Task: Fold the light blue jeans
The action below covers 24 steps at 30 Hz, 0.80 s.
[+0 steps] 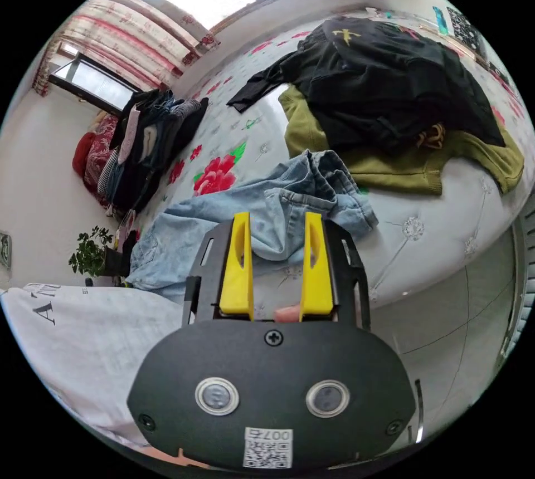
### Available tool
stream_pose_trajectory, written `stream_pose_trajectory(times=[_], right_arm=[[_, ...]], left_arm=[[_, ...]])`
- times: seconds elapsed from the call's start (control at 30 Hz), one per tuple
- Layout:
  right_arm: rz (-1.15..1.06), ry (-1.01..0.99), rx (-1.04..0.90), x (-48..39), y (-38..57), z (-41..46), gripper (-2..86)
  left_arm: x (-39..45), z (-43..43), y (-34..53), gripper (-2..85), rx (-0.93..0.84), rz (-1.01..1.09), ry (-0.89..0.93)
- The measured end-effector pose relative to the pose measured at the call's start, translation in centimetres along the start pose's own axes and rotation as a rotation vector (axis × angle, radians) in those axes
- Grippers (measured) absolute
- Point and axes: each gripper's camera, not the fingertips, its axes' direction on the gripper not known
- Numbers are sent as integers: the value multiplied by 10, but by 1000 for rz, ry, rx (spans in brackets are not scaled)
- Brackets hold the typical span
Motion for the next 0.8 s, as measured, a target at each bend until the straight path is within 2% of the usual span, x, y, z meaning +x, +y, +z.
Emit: stream_pose_trajectory(times=[0.17,0.23,0.3,0.4,0.47,0.53,0.6,0.67,0.73,0.8], right_arm=[[-4,173,-250,-7,-35,68,37],[-22,130,-150,-10,-47,46,15],[-67,-7,122,-15,-54,-24,5],[-171,-66,311,-16,-44,-94,0],[-185,19,301,-9,-34,-102,0],[-108,79,194,15,-29,-81,2],[151,132,4,64,-23,-30,10],[264,197,-48,78,-17,-15,18],[263,218,55,65,-16,-23,26],[139,214,170,24,-26,-28,31]], left_arm=[[16,-12,0,0,48,32,-30],[23,-17,2,-4,52,49,-59],[28,-18,4,-5,38,70,-101],[40,-4,7,-7,-29,117,-167],[46,12,9,-8,-81,136,-201],[50,33,12,-7,-115,132,-187],[48,44,12,-5,-128,88,-172],[49,49,12,-2,-136,80,-163],[55,39,15,12,-126,123,-182],[57,27,20,23,-105,130,-181]])
